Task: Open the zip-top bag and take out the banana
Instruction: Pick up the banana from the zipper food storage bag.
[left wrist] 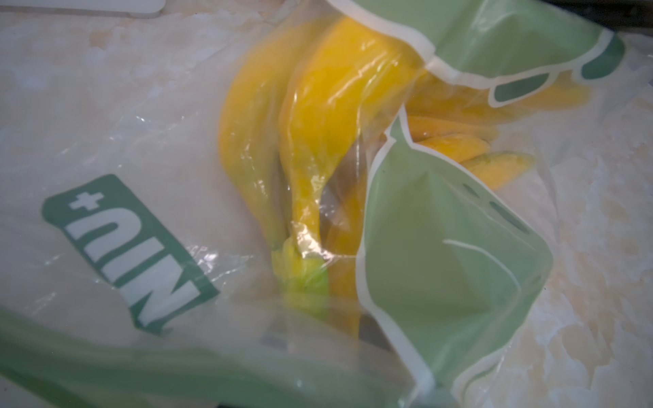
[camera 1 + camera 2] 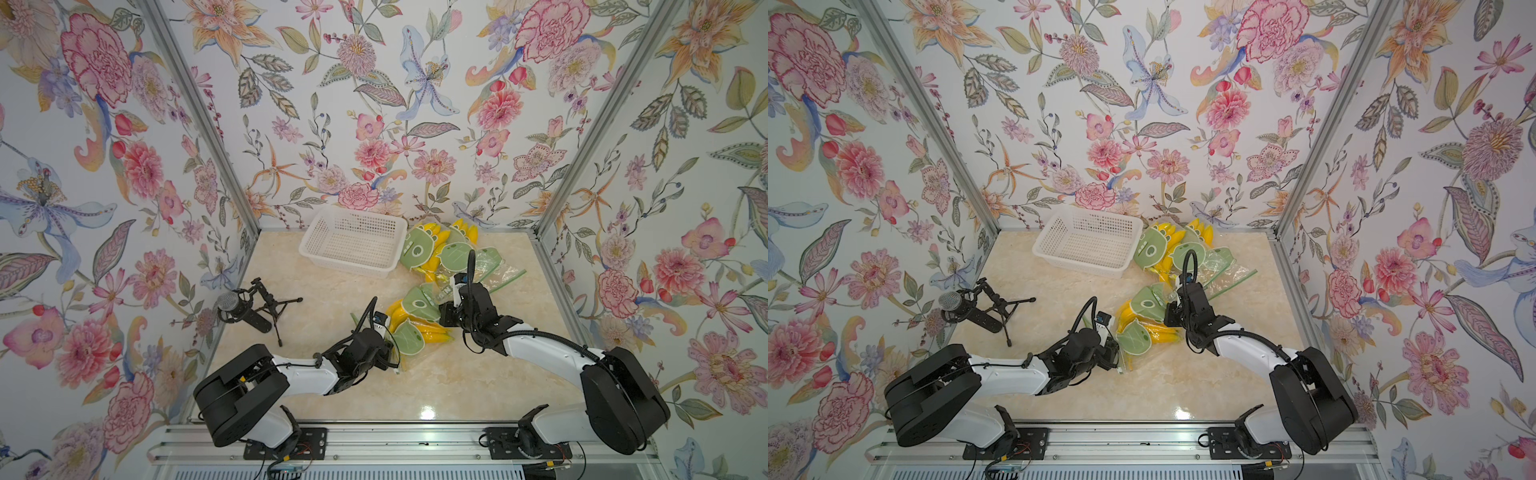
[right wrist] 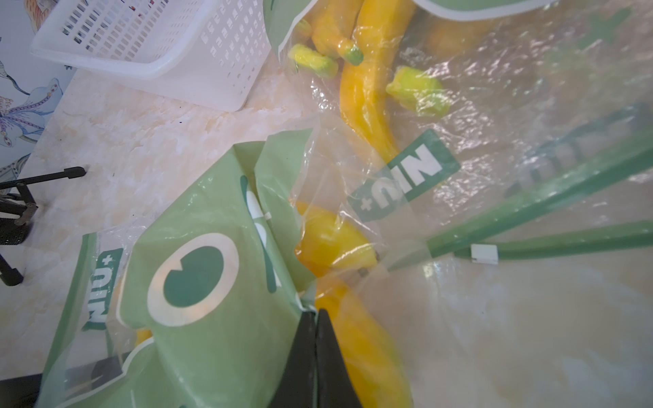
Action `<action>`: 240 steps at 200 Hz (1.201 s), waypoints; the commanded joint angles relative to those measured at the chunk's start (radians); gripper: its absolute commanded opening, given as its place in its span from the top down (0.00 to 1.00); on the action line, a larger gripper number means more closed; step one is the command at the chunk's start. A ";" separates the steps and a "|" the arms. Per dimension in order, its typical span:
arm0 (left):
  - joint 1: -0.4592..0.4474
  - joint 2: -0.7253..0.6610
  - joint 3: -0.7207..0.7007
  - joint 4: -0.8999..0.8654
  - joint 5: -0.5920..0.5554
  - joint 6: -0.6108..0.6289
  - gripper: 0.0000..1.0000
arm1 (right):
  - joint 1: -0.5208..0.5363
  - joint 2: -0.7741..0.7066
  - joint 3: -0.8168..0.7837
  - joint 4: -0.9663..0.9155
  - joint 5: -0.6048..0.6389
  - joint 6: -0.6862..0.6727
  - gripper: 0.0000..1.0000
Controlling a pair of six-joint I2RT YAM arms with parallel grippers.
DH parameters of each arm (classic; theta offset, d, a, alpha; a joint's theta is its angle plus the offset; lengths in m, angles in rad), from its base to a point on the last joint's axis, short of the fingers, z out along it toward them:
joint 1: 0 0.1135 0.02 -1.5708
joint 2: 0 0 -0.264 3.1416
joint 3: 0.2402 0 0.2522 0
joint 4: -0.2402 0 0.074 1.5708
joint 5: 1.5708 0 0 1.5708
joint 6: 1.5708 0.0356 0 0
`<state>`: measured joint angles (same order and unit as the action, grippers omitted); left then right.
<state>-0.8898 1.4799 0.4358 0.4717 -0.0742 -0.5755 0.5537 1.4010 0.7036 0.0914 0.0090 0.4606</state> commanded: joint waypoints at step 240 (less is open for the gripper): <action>-0.126 -0.006 0.079 -0.411 -0.286 -0.237 0.90 | 0.089 -0.085 -0.033 -0.045 0.270 0.034 1.00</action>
<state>-1.0084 1.5280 0.5426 0.1551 -0.2775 -0.7624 0.6357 1.3384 0.6838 0.0708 0.2100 0.4728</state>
